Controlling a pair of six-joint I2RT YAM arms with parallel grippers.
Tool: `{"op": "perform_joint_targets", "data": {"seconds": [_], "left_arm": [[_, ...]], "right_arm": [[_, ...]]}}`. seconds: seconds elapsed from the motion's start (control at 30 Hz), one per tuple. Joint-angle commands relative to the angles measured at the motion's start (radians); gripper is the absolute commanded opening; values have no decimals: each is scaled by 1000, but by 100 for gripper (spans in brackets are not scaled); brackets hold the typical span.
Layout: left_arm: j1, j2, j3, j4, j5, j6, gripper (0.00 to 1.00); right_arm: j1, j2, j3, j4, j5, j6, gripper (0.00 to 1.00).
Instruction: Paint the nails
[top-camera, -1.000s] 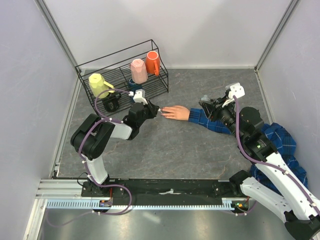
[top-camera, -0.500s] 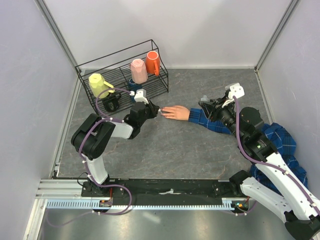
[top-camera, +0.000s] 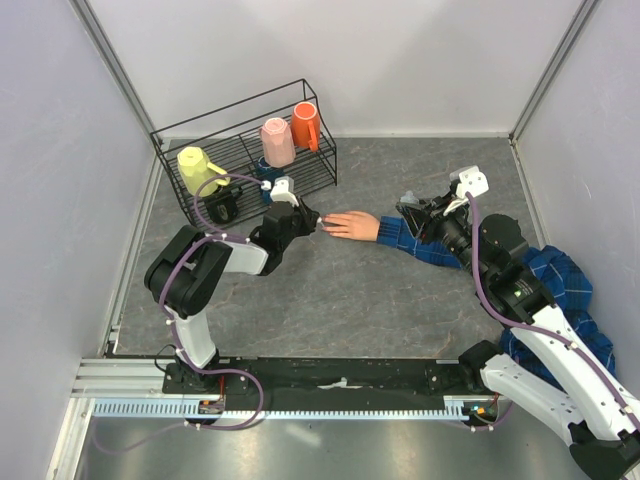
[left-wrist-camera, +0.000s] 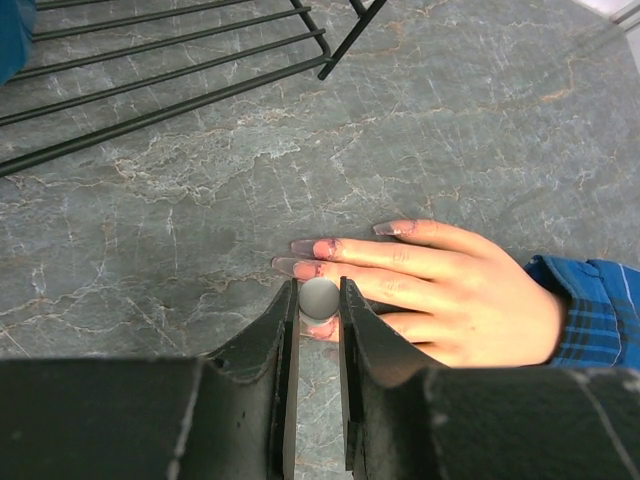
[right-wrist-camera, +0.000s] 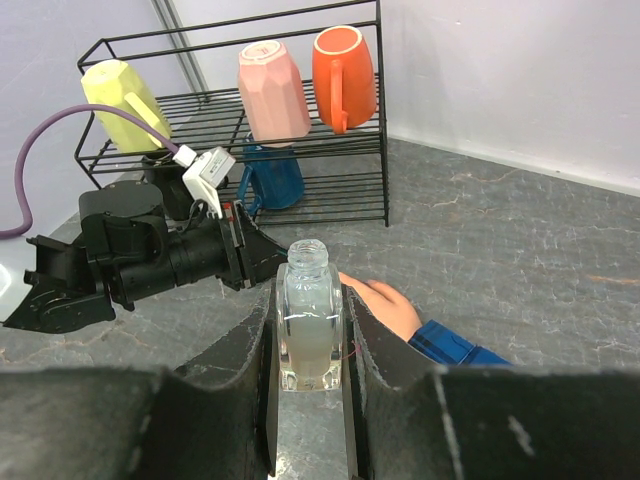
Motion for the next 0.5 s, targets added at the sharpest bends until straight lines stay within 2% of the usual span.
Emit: {"op": "perform_joint_targets", "data": {"seconds": [0.0,0.47], "left_arm": [[-9,7,32,-8,-35,1,2],[-12,-2,24,-13,-43,1,2]], "right_arm": [[1,-14,-2,41,-8,5,0],[2,-13,0,41,-16,7,0]]}}
